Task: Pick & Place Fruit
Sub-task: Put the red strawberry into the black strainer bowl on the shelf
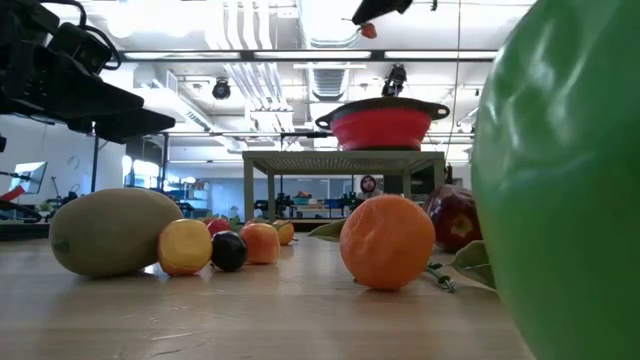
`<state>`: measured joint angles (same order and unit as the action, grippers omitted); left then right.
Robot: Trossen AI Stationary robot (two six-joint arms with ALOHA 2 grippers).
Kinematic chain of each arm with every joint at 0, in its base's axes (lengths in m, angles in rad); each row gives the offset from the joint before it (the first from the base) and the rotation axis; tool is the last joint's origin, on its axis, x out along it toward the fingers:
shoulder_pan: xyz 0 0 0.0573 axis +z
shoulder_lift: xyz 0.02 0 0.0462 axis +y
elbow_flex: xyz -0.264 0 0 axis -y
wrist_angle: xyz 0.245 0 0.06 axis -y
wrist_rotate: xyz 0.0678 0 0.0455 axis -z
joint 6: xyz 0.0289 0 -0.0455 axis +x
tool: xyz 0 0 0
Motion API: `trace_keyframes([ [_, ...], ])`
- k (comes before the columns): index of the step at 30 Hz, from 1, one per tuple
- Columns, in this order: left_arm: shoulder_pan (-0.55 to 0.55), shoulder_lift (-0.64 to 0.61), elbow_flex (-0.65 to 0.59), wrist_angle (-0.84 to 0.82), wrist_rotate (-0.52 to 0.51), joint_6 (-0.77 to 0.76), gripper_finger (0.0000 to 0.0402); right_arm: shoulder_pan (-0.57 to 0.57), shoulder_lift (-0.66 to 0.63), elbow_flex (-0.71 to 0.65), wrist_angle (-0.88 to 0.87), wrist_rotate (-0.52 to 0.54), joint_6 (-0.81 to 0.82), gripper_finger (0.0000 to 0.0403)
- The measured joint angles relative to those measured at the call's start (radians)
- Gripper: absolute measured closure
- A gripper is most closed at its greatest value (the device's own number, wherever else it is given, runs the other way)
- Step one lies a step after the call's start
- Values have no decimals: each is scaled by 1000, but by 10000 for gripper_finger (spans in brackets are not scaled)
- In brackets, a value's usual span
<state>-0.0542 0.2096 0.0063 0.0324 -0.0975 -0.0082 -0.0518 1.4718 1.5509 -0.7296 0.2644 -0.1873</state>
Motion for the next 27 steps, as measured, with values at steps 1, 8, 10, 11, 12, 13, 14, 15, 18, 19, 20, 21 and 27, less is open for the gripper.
trace_keyframes([
  [1,0,0,0,0,0,0,14,-20,-8,0,0,-1,1,394],
  [8,0,0,0,0,0,0,14,-157,-21,0,0,-3,15,394],
  [10,0,0,0,0,0,0,14,-195,-16,0,-4,-5,14,394],
  [11,0,0,0,0,0,0,14,-213,-11,0,-9,-6,14,394],
  [12,0,0,0,0,0,0,14,-231,-6,0,-13,-7,15,394],
  [13,0,0,0,0,0,0,14,-249,-1,0,-19,-8,18,394],
  [14,0,0,0,0,0,0,14,-267,3,-1,-28,-11,22,394],
  [15,0,0,0,0,0,0,14,-282,8,-4,-34,-15,24,394],
  [18,0,0,0,0,0,0,14,-327,18,-13,-35,-47,29,394],
  [19,0,0,0,0,0,0,14,-339,19,-18,-37,-59,30,394],
  [20,0,0,0,0,0,0,14,-350,23,-22,-37,-69,31,394],
  [21,0,0,0,0,0,0,14,-362,26,-26,-35,-78,33,394],
  [27,0,0,0,0,0,0,14,-418,38,-52,-40,-87,49,394],
])
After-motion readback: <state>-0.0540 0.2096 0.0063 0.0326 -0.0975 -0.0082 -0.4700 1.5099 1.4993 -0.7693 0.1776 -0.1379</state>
